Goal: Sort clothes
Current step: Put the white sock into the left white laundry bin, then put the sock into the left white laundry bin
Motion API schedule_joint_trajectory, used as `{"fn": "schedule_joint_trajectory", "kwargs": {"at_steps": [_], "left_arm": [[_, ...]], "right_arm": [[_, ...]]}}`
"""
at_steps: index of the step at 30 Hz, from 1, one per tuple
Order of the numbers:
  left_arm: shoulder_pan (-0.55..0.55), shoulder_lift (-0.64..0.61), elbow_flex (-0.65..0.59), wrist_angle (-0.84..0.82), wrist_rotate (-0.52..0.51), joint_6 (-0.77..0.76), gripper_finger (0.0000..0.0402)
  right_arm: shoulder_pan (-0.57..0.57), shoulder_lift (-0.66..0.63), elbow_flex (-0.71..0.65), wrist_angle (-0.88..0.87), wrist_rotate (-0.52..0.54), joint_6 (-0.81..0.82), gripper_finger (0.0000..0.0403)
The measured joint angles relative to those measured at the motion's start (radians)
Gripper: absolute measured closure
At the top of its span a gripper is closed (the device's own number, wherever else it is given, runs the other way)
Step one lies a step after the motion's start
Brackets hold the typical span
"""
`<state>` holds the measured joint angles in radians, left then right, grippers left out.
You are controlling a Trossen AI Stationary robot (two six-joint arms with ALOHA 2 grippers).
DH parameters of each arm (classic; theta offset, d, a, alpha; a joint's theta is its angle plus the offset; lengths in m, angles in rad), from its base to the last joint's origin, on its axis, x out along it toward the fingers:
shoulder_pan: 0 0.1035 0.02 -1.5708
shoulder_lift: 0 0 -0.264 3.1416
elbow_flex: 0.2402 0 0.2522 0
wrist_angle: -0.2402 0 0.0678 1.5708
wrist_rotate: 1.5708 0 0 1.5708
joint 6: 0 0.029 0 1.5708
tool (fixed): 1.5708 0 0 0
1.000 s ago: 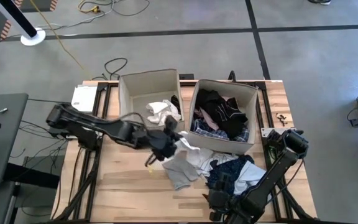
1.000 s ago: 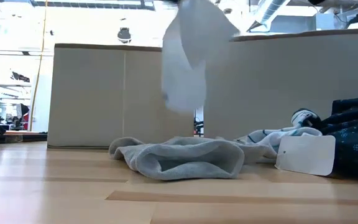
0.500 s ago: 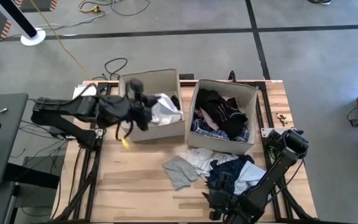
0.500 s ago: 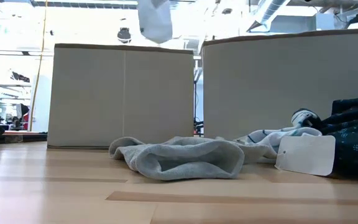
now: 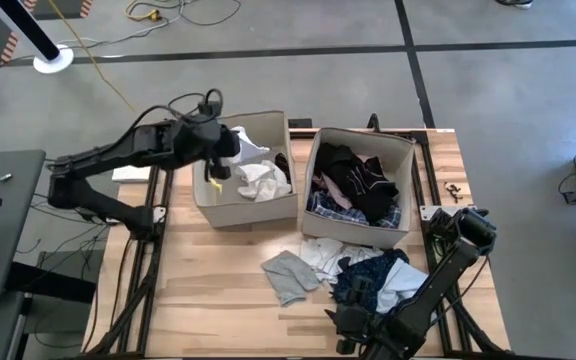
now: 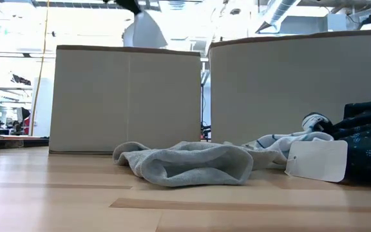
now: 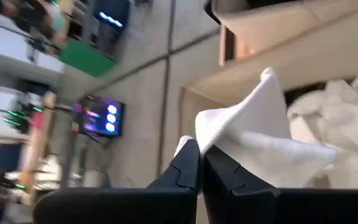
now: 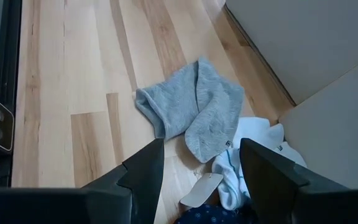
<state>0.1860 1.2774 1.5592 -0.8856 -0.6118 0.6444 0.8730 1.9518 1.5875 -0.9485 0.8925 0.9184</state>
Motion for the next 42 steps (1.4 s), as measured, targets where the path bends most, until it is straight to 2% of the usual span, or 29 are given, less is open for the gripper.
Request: {"fn": "schedule_joint_trajectory", "kwargs": {"at_steps": [6, 14, 25, 32, 35, 39, 42], "left_arm": [[0.109, 0.000, -0.065, -0.006, 0.136, -0.043, 0.0401], [0.195, 0.000, -0.140, -0.016, 0.293, -0.090, 0.0397], [0.259, 0.000, -0.252, -0.014, 0.321, -0.116, 0.0346], [0.264, 0.000, -0.265, -0.014, 0.321, -0.147, 0.0291], [0.258, 0.000, -0.265, -0.013, 0.320, -0.164, 0.0263], [0.247, -0.007, -0.262, -0.012, 0.320, -0.186, 0.0235], [0.231, -0.025, -0.251, 0.029, 0.320, -0.197, 0.0222]], "right_arm": [[0.000, 0.000, 0.000, -0.001, -0.005, 0.000, 0.0180], [-0.019, 0.000, -0.007, -0.026, -0.038, 0.026, 0.0180], [-0.041, 0.000, -0.007, -0.027, -0.051, 0.027, 0.0180], [-0.091, 0.000, -0.010, -0.029, -0.058, 0.047, 0.0180], [-0.114, -0.001, -0.055, 0.005, -0.063, 0.085, 0.0180], [-0.149, -0.001, -0.152, 0.103, -0.147, 0.149, 0.0180], [-0.166, 0.001, -0.209, 0.115, -0.163, 0.266, 0.0180]]}}
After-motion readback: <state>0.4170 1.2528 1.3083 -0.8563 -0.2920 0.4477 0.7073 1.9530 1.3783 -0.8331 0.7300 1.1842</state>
